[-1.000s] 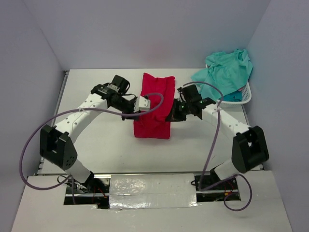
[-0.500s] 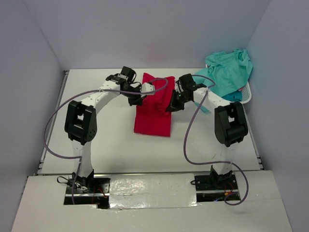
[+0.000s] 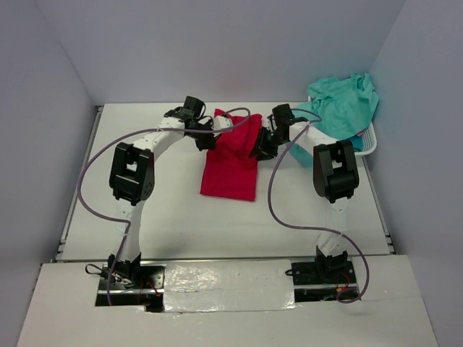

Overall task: Fold and stack the t-shirts
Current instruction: Fold the folded rectangular tshirt in 1/3 of the way

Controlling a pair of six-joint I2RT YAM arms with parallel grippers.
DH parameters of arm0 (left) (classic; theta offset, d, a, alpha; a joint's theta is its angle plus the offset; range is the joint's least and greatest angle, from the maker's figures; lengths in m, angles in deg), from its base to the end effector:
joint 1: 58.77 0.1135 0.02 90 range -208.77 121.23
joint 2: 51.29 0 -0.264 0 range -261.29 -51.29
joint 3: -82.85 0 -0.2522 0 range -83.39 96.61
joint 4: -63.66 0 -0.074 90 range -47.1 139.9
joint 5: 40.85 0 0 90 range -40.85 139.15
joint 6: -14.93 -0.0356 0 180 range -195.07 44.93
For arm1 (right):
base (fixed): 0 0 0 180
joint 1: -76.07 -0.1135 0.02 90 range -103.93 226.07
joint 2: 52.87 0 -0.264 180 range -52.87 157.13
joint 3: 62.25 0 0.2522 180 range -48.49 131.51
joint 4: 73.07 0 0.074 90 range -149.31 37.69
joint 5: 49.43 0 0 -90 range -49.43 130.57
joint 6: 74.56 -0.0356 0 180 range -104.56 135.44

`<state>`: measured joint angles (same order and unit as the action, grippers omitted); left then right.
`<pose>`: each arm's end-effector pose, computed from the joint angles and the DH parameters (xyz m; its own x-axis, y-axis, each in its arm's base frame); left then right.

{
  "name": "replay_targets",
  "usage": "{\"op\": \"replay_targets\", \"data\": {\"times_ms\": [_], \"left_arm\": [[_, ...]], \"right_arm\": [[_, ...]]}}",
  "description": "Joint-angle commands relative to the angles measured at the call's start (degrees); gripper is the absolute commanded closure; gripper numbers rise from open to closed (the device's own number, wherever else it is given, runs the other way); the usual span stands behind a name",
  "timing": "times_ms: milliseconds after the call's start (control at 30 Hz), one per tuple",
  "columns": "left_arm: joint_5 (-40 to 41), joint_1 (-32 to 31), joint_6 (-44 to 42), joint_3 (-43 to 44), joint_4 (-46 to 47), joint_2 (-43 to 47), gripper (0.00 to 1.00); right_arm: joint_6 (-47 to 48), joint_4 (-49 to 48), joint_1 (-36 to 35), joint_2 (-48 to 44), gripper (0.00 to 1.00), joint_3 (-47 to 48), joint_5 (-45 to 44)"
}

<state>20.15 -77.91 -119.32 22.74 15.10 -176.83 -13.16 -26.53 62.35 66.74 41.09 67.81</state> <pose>0.4534 -0.1756 0.2182 -0.1619 0.7022 -0.6933 0.9320 0.3397 0.1264 0.4244 0.1204 0.1784 -0.9569 0.2045 -0.2063 0.0501 0.8158 0.5762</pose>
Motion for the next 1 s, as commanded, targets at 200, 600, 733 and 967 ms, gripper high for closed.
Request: {"op": "replay_targets", "data": {"times_ms": [200, 600, 733, 967], "left_arm": [[6.05, 1.64, 15.13, 7.51, 7.29, -5.06, 0.70], [8.78, 3.93, 23.07, 10.42, 6.69, -2.79, 0.51], [8.61, 5.51, 24.47, 6.56, 5.98, 0.99, 0.52], [8.69, 8.94, 25.79, 2.25, 5.02, 4.60, 0.53]], "right_arm": [[7.93, 10.02, 2.47, 5.37, 0.48, 17.29, -8.41], [15.33, 5.12, -10.79, -8.25, 0.81, 2.97, -14.24], [11.13, 2.73, -15.19, -5.37, 0.87, 4.28, -8.36], [8.73, 3.60, -15.73, 3.68, 0.89, 10.16, -8.25]]}}
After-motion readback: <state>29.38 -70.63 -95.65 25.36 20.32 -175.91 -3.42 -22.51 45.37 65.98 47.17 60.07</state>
